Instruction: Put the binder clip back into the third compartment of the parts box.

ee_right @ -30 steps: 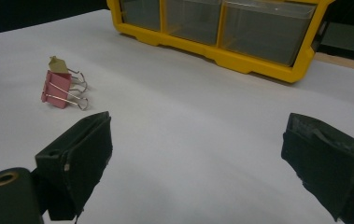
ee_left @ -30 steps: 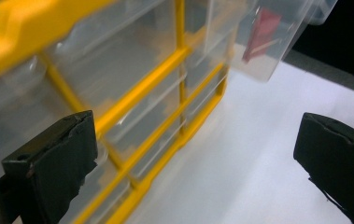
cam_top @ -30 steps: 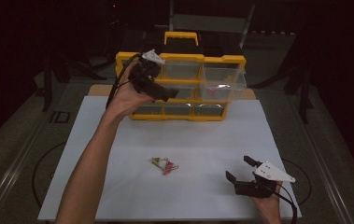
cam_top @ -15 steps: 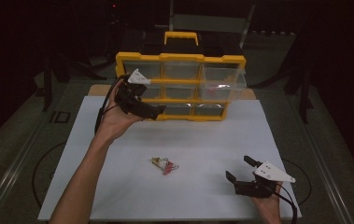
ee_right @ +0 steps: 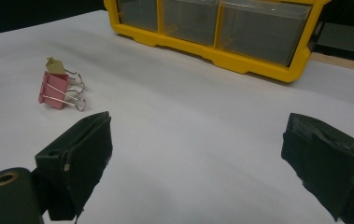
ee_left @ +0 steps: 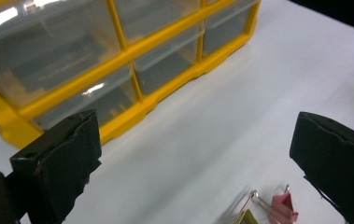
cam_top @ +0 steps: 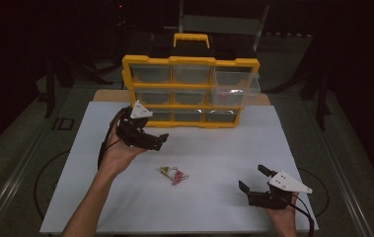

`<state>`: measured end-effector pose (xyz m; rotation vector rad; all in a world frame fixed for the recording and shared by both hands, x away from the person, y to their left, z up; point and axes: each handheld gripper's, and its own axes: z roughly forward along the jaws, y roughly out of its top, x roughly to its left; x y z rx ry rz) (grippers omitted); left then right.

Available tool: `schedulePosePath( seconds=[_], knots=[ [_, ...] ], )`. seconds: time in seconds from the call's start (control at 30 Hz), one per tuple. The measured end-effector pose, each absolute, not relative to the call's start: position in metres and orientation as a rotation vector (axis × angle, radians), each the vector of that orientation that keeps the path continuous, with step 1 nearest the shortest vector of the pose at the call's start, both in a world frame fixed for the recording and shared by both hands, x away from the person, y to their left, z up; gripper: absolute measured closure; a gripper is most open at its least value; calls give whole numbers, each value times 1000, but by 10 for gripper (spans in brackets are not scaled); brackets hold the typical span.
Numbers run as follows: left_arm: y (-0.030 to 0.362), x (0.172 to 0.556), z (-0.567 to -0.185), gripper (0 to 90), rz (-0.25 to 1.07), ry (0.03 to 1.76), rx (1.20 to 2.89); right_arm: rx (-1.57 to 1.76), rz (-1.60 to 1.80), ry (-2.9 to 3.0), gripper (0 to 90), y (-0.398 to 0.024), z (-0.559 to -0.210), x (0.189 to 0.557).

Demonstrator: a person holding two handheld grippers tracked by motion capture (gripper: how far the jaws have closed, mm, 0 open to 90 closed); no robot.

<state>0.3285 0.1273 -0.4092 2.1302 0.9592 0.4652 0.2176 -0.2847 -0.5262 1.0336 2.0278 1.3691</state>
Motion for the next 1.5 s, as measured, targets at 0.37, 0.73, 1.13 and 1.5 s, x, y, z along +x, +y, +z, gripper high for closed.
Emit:
schedulePosePath(
  seconds=[0.37, 0.73, 1.13, 1.5],
  knots=[
    [124, 305, -441, 37, 483, 1010, 2138, 1032, 1369, 2027, 84, -285, -526, 217],
    [116, 294, -474, 45, 443, 1053, 2155, 1031, 1367, 2028, 84, -284, -526, 217],
    [102, 288, -508, 67, 390, 1094, 2176, 1034, 1362, 2027, 84, -285, -526, 217],
    [99, 283, -522, 177, 391, 1142, 2177, 1036, 1357, 2029, 84, -285, -526, 217]
  ],
)
